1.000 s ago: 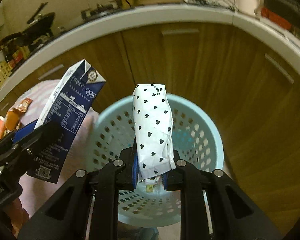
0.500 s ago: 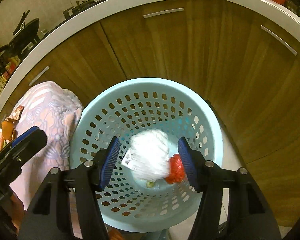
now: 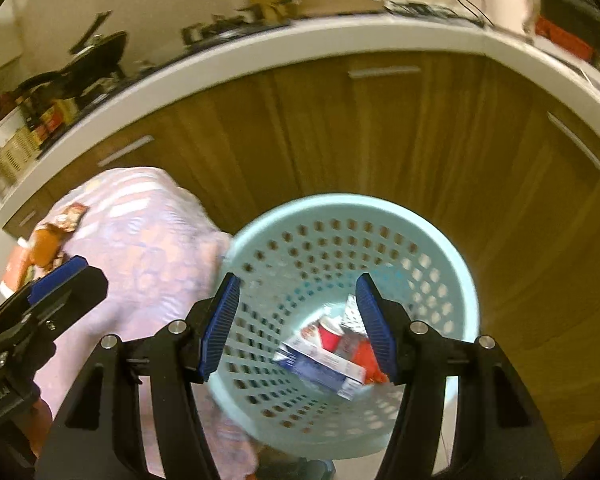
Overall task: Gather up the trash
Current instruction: 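Grasp the orange-and-white paper cup rim with the left tool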
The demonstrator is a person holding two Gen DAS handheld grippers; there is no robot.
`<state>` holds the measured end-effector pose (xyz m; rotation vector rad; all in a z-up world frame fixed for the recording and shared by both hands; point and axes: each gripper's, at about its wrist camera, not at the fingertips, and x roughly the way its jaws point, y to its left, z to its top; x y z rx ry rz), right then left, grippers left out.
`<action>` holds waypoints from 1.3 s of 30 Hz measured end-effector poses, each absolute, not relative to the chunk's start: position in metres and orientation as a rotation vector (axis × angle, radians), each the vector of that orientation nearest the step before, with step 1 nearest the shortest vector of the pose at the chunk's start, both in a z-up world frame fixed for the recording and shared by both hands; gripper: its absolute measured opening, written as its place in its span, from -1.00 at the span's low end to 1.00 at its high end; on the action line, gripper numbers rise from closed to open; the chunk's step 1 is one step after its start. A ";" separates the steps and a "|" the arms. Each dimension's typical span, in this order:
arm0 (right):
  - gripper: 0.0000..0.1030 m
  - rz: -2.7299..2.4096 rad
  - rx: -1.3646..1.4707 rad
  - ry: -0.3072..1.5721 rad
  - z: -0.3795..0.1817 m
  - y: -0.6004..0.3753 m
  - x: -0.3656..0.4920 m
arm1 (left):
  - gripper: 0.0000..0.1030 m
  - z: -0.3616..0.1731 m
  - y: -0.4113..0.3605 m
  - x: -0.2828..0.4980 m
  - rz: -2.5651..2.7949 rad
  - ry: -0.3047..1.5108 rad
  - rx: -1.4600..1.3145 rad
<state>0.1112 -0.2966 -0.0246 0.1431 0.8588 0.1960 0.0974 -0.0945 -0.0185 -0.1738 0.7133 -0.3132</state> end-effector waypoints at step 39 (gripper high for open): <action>0.10 0.603 -0.149 0.794 -0.020 0.013 0.053 | 0.23 -0.028 0.255 -0.002 0.233 0.651 -0.523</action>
